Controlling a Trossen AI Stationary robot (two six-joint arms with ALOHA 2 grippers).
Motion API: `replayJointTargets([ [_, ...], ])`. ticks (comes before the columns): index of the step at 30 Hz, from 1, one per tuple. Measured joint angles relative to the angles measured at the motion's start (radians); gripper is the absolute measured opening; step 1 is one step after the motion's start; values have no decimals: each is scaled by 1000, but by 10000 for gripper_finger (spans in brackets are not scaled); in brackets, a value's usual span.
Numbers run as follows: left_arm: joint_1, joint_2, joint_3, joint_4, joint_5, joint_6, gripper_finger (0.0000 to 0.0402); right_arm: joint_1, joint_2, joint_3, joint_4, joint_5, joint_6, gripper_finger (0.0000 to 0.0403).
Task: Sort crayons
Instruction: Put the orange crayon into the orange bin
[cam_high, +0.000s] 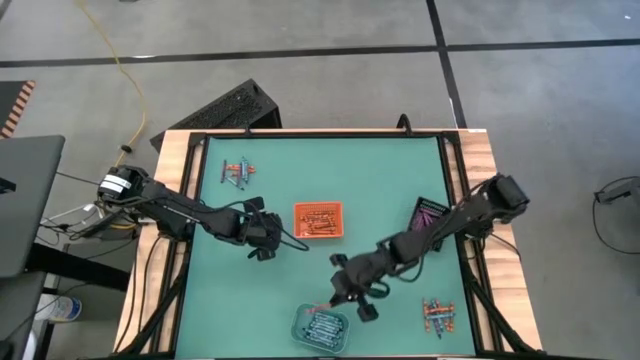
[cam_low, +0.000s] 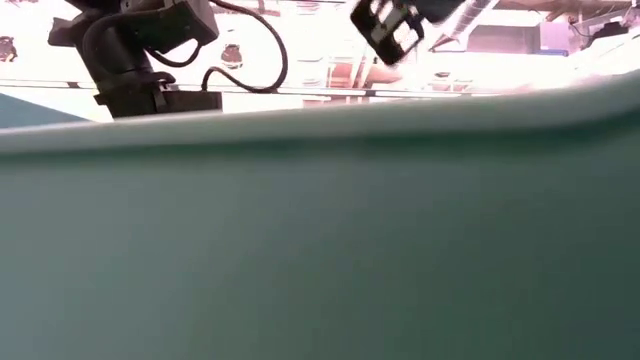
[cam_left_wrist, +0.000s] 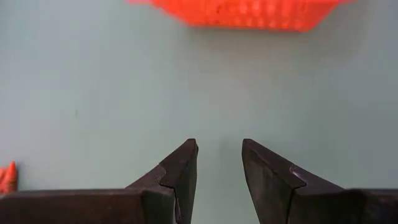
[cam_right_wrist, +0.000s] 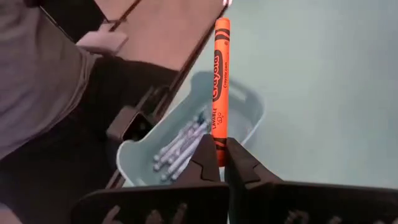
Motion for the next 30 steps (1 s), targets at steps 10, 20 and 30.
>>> replayJointTargets([
  [10, -53, -1, 0, -52, 11, -116, 118, 71, 130, 30, 40, -1, 229, 0],
  [20, -74, 0, 0, -58, 11, -111, 118, 79, 154, 56, 56, -72, 327, 11],
  [30, -74, 0, 0, -58, 10, -95, 118, 72, 154, 55, 58, -91, 354, 67],
])
